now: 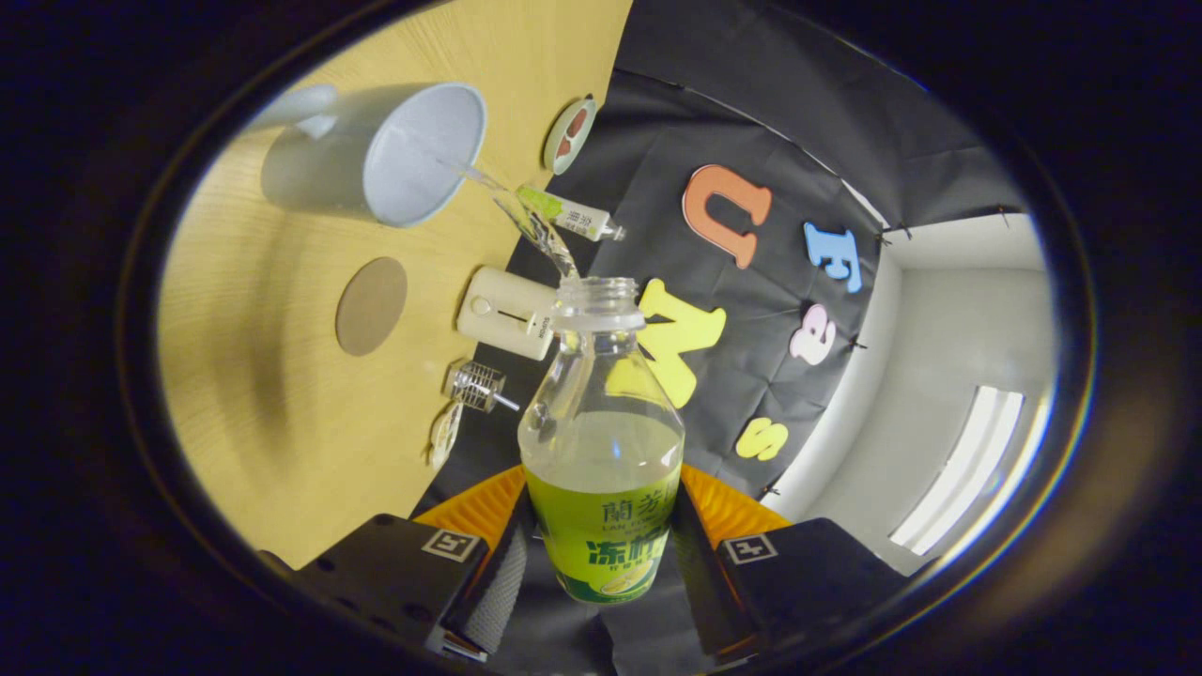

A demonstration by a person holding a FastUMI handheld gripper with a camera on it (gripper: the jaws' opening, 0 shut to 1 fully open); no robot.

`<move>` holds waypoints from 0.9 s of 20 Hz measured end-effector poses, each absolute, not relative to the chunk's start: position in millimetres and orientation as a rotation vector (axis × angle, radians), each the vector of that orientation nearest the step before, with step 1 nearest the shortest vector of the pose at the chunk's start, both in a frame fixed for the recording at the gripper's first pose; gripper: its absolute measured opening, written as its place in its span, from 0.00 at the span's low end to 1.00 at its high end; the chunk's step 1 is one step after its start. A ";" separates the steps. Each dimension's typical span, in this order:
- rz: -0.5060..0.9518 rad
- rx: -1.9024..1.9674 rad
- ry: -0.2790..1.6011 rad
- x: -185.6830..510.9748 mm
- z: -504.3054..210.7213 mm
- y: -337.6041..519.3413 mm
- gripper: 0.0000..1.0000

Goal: Take the bottle from table, then pour the juice into the cup, finally place the bottle on the coaster

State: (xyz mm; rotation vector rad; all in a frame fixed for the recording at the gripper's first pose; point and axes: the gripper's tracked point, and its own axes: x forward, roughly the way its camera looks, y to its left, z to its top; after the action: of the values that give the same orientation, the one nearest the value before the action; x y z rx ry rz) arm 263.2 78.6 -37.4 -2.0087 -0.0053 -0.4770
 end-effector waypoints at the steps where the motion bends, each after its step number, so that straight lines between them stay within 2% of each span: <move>1: -0.480 -2.014 0.000 262.5 -37.5 75.6 0.79; 18: -0.542 -2.132 -0.077 257.8 -2.8 92.3 0.79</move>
State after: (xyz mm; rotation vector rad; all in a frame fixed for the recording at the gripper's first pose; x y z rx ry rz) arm 257.8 92.3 -2.8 -2.1316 -0.0768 -0.5419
